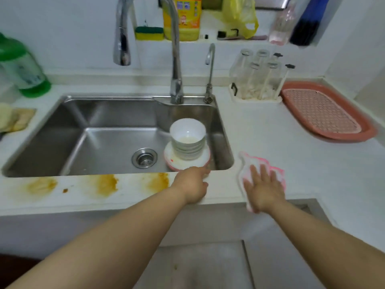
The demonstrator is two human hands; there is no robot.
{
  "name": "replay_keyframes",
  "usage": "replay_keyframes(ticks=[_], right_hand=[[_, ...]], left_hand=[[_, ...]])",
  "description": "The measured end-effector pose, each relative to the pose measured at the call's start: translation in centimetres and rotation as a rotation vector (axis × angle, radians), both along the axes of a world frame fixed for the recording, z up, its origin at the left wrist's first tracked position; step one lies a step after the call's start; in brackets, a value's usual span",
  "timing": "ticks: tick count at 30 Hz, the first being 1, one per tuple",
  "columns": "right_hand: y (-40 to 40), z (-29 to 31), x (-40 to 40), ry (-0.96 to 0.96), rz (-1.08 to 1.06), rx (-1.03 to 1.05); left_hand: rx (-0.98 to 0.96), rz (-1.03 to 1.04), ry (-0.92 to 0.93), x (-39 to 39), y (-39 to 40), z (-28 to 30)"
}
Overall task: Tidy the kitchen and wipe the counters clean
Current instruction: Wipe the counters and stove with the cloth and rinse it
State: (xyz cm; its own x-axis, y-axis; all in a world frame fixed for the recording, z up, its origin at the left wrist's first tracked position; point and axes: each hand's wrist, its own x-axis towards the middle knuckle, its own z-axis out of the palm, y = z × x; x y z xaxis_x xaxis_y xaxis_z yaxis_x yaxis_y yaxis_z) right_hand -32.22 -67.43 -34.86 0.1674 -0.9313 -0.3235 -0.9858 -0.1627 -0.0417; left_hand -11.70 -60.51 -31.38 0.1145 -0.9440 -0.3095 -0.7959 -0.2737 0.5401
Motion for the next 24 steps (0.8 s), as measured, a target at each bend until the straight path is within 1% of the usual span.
replay_keyframes(ticks=[1, 2, 3, 7, 10, 12, 13, 14, 16, 17, 18, 21, 23, 24], right_hand=[[0.3, 0.4, 1.1, -0.032, -0.119, 0.006], [1.1, 0.6, 3.0, -0.068, -0.172, 0.023], [2.2, 0.4, 5.6, -0.086, -0.153, 0.041], [8.3, -0.4, 15.8, -0.178, 0.055, 0.054], [9.6, -0.7, 16.3, -0.110, 0.089, 0.049], [9.5, 0.1, 14.9, 0.018, 0.101, 0.053], [9.3, 0.6, 14.3, 0.083, 0.063, 0.059], [9.3, 1.0, 14.1, 0.096, -0.028, 0.064], [9.1, 1.7, 15.3, 0.036, -0.197, 0.038], [9.5, 1.2, 17.0, 0.000, -0.219, 0.027], [9.6, 0.6, 18.9, -0.042, -0.160, 0.001], [11.1, -0.8, 24.3, -0.153, 0.200, -0.001], [12.4, -1.5, 24.8, -0.157, 0.316, 0.010], [12.7, -1.6, 24.0, -0.154, 0.328, 0.003]], left_hand=[[-0.021, 0.029, 0.006, 1.6, 1.4, 0.1], [-0.032, 0.055, 0.007, 3.3, 2.9, 0.2], [-0.043, 0.070, -0.006, 5.1, 4.5, 0.2], [-0.054, 0.135, -0.080, 11.5, 9.9, -0.5], [-0.024, 0.107, -0.086, 13.3, 11.9, -1.2], [0.002, 0.031, -0.101, 14.1, 12.8, -1.7], [0.008, -0.017, -0.105, 14.4, 13.2, -2.1], [0.007, -0.064, -0.103, 14.8, 13.6, -2.5], [-0.023, -0.133, -0.073, 15.6, 14.0, -3.0], [-0.022, -0.146, -0.044, 16.0, 14.5, -3.3], [-0.030, -0.141, -0.028, 16.2, 14.5, -3.1], [-0.069, -0.120, -0.025, 16.3, 14.4, -2.9], [-0.065, -0.135, -0.031, 16.3, 14.5, -3.0], [-0.056, -0.139, -0.035, 16.3, 14.6, -3.1]])
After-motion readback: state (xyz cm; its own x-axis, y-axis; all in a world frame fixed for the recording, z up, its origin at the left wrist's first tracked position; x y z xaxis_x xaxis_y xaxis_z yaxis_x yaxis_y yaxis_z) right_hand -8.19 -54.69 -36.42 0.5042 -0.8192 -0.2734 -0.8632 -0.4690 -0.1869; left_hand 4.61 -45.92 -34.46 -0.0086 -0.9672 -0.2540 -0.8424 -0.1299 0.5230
